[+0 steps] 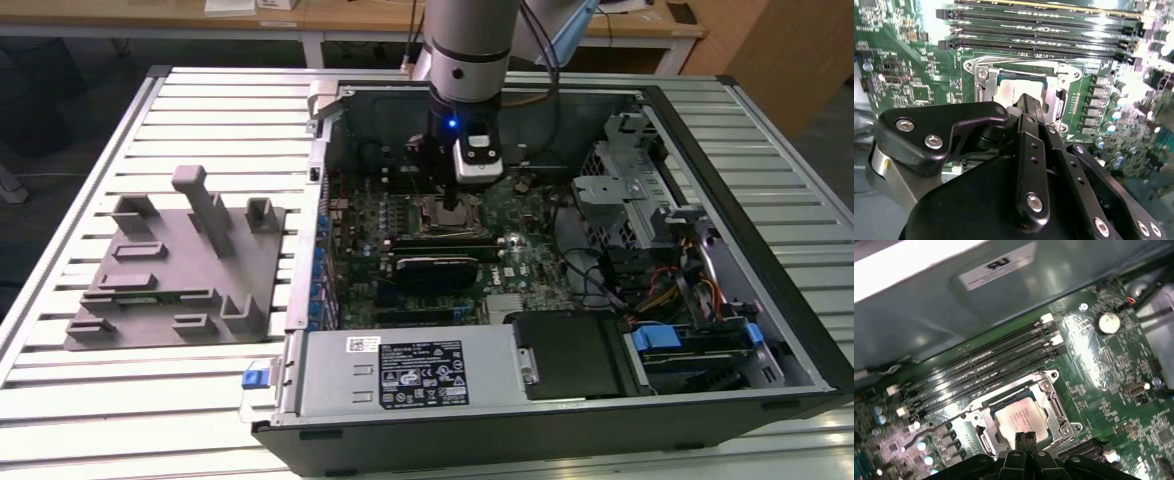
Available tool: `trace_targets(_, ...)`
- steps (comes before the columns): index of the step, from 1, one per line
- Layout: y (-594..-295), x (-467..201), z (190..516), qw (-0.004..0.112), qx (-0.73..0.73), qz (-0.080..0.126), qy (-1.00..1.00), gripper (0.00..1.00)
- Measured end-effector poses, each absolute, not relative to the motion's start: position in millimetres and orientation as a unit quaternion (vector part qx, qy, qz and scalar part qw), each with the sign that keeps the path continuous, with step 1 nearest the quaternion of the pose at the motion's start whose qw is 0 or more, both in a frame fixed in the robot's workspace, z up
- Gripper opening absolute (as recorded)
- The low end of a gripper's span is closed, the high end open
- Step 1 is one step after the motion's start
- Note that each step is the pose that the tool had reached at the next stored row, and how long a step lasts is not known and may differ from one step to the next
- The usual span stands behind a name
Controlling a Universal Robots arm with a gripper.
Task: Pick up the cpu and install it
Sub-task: 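Close the cpu cover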
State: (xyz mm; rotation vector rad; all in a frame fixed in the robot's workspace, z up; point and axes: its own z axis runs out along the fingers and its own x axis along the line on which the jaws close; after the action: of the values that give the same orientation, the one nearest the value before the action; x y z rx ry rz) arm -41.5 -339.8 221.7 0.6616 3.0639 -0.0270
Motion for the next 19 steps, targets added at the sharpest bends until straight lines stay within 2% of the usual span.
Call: trace_targets(19,-339.8,-41.5,218.4,0.005,0.040,-0.008,0.999,0.11)
